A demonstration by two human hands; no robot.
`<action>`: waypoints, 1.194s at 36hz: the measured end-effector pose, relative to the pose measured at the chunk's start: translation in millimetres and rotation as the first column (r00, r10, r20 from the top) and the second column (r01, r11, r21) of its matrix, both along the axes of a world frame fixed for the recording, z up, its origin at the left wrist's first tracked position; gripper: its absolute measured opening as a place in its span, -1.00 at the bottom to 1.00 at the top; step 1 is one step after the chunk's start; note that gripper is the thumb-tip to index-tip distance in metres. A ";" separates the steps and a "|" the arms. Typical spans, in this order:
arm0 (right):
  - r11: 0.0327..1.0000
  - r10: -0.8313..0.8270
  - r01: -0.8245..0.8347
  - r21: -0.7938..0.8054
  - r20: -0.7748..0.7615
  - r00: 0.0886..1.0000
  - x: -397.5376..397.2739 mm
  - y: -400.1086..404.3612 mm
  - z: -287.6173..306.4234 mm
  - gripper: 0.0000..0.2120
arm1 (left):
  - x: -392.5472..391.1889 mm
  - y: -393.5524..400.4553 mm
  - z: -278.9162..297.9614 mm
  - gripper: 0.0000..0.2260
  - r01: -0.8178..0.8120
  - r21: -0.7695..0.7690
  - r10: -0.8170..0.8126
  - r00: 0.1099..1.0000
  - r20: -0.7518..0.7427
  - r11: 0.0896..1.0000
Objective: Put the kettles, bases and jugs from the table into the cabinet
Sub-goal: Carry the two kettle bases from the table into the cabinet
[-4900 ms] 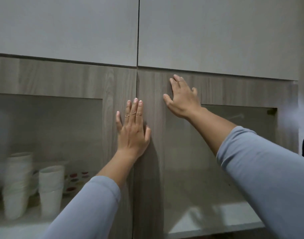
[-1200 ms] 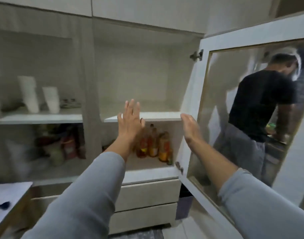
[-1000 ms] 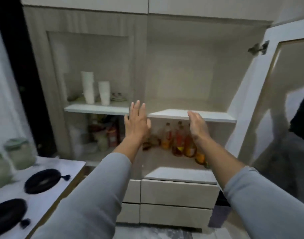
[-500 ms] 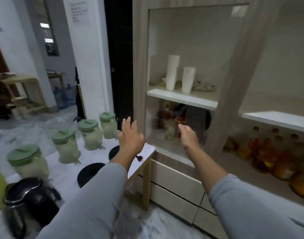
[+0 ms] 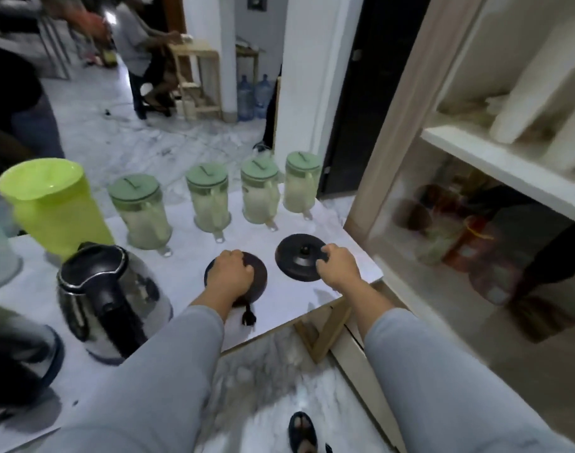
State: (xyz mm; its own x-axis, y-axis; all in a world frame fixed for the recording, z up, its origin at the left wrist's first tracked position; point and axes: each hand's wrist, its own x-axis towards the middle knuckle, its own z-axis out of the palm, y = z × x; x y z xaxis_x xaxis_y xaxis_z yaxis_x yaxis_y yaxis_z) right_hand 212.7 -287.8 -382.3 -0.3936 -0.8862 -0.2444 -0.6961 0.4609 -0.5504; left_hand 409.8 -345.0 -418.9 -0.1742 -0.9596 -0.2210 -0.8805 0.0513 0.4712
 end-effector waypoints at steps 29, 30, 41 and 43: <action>0.872 0.475 -0.424 0.245 -0.213 0.854 -57.8 -148.1 -98.7 -0.60 | -42.1 -64.6 -63.5 -0.67 -0.377 0.158 0.334 0.911 0.240 0.913; 0.870 0.479 -0.427 0.247 -0.214 0.851 -57.6 -148.2 -98.1 -0.61 | -42.3 -65.1 -62.5 -0.68 -0.373 0.158 0.328 0.910 0.252 0.914; 0.918 0.385 -0.351 0.186 -0.201 0.901 -57.2 -135.0 -78.4 -0.61 | -48.5 -66.9 -37.7 -0.75 -0.255 0.077 0.222 0.929 0.296 0.964; 0.927 0.366 -0.332 0.177 -0.222 0.904 -55.5 -128.7 -72.0 -0.62 | -47.9 -66.8 -31.9 -0.76 -0.220 0.051 0.195 0.934 0.300 0.974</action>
State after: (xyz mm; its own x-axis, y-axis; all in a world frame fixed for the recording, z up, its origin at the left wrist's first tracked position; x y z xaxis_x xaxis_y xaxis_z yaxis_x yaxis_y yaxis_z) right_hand 157.2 -416.5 -454.3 -0.1280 -0.9441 -0.3038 -0.9310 0.2200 -0.2913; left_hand 362.0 -411.8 -450.8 0.1106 -0.9437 -0.3116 -0.9666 -0.1751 0.1873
